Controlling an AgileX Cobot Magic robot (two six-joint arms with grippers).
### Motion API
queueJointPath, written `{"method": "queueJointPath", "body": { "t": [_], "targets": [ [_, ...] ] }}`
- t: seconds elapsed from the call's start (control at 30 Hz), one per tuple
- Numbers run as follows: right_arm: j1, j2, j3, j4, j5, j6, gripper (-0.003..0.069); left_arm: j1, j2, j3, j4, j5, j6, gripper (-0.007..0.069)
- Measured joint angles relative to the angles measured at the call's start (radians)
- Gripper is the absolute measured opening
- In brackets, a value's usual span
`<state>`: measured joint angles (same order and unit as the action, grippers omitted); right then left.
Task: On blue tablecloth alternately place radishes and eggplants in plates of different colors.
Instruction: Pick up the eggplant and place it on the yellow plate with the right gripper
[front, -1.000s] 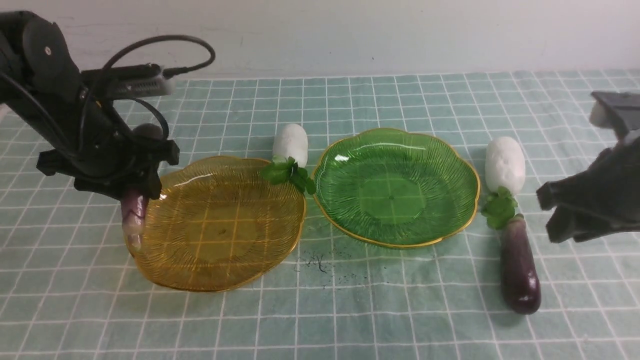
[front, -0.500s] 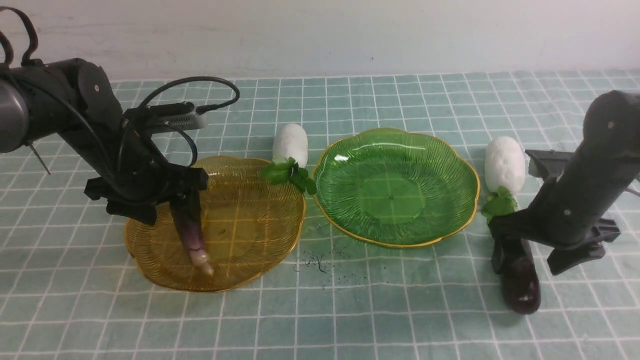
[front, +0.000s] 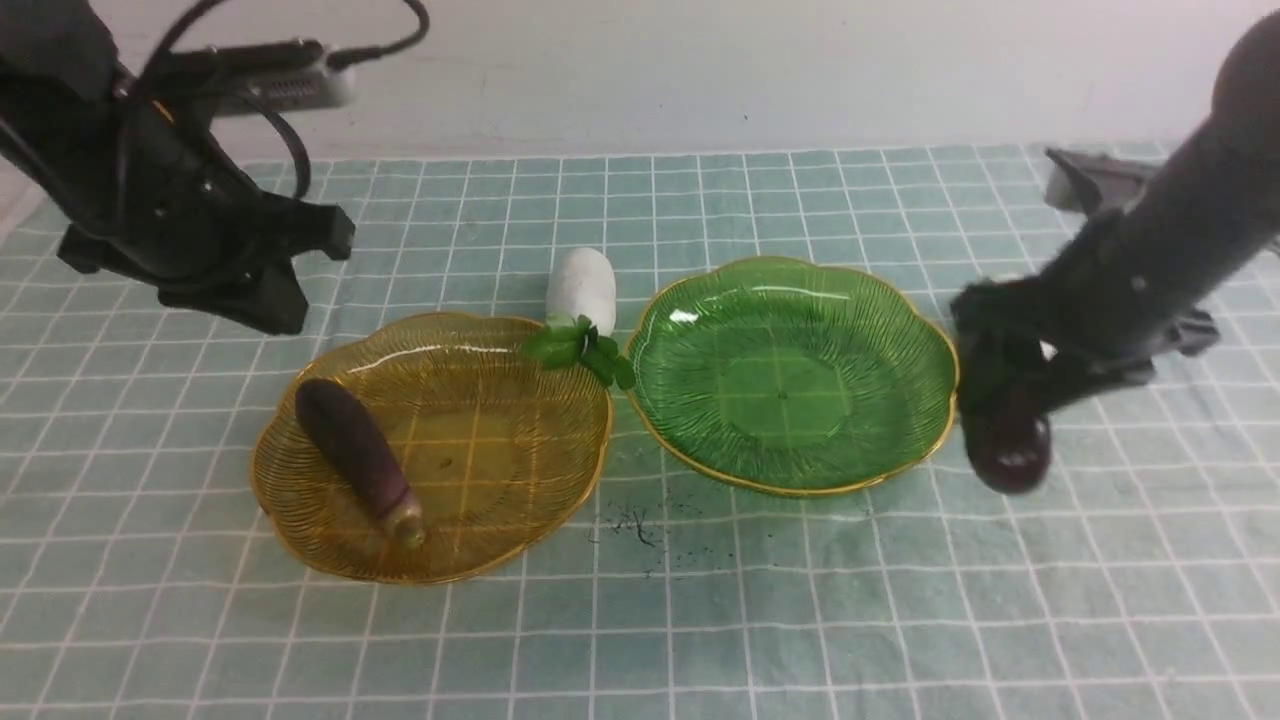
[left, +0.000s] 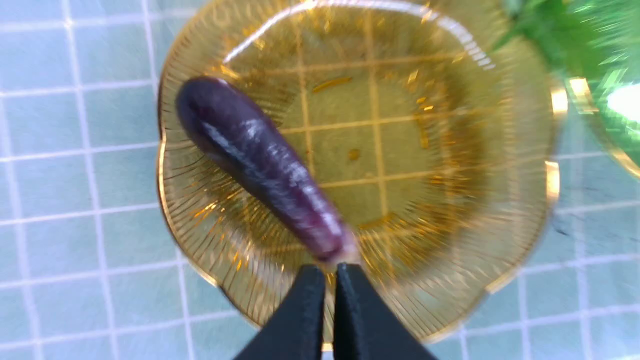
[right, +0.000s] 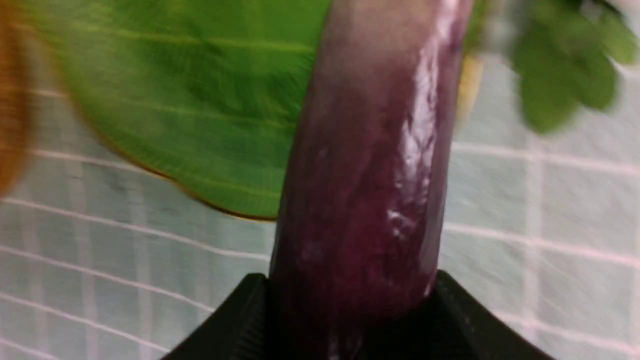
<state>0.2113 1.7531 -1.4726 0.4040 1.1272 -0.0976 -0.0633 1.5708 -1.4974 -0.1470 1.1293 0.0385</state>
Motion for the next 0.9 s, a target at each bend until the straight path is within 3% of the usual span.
{"method": "queueJointPath", "body": {
  "t": [0.1,0.37,0.77,0.9],
  "targets": [
    [0.147,0.062,-0.120,0.182,-0.086,-0.116,0.0350,0.000,-0.111,0.034,0.000,-0.001,0.000,-0.0008],
    [0.335,0.332,-0.382,0.262,-0.215,-0.138,0.0350,0.000,-0.234,0.128,0.000,-0.001,-0.001,-0.0008],
    [0.408,0.585,-0.597,0.259,-0.148,-0.021,0.0358,0.000,-0.250,0.141,0.000,0.004,-0.002,-0.0008],
    [0.404,0.584,-0.606,0.248,-0.104,-0.001,0.0499,0.000,-0.247,0.141,-0.013,0.004,0.000,-0.0008]
  ]
}}
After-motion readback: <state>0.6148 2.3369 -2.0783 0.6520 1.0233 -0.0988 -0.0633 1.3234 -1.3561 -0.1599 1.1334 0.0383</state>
